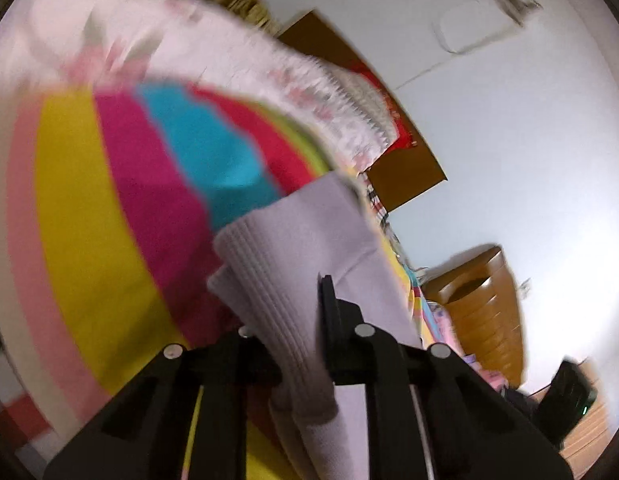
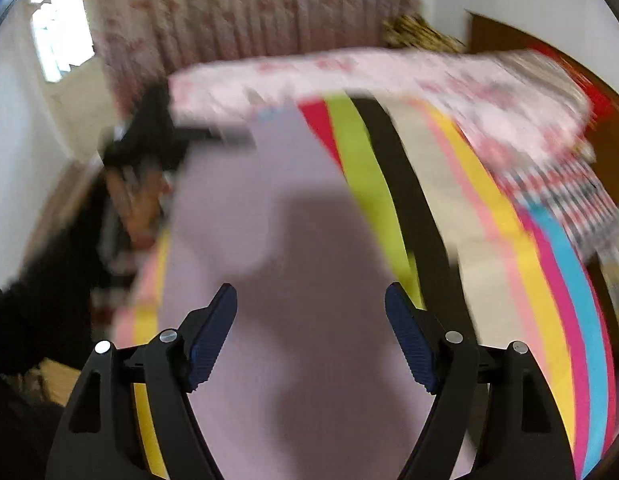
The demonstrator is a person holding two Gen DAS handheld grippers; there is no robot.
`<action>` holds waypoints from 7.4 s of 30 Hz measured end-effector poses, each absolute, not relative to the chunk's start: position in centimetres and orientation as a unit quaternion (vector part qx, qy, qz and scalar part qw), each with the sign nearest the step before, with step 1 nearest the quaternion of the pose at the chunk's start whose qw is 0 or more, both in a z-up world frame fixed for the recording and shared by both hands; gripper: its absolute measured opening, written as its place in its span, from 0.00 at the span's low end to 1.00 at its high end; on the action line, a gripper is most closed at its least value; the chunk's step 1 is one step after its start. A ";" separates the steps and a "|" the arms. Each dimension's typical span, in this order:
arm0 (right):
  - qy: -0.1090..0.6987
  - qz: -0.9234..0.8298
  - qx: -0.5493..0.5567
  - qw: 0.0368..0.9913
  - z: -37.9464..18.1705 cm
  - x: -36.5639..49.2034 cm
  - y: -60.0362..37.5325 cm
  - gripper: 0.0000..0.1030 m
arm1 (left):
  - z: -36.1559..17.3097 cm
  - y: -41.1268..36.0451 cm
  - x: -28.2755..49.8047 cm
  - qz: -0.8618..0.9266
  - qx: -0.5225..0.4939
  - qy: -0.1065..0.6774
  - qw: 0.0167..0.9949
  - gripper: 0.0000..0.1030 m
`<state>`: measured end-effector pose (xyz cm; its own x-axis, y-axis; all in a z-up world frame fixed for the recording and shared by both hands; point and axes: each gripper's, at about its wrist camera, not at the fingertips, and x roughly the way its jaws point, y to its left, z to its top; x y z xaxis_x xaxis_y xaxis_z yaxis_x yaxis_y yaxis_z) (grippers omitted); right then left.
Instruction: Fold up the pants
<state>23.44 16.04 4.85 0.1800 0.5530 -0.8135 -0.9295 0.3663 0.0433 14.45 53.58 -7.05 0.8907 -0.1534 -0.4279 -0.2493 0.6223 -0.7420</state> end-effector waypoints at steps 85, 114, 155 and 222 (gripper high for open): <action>0.530 0.295 0.234 0.760 -3.0 14.2 -10.1 0.38 | -5.5 23.3 9.2 -0.020 -0.098 0.326 0.940 0.98; 0.423 0.249 0.049 0.870 1.7 9.8 -11.5 0.60 | 1.0 22.1 7.9 -0.005 -0.051 0.275 0.960 0.98; 0.449 0.234 -0.027 0.862 -2.2 24.6 -17.2 0.81 | -3.5 12.6 30.3 -0.089 0.018 0.458 0.884 0.94; 0.367 0.022 0.112 0.923 0.7 -1.2 -32.3 0.89 | -3.7 12.4 13.7 0.001 0.056 0.430 0.901 0.98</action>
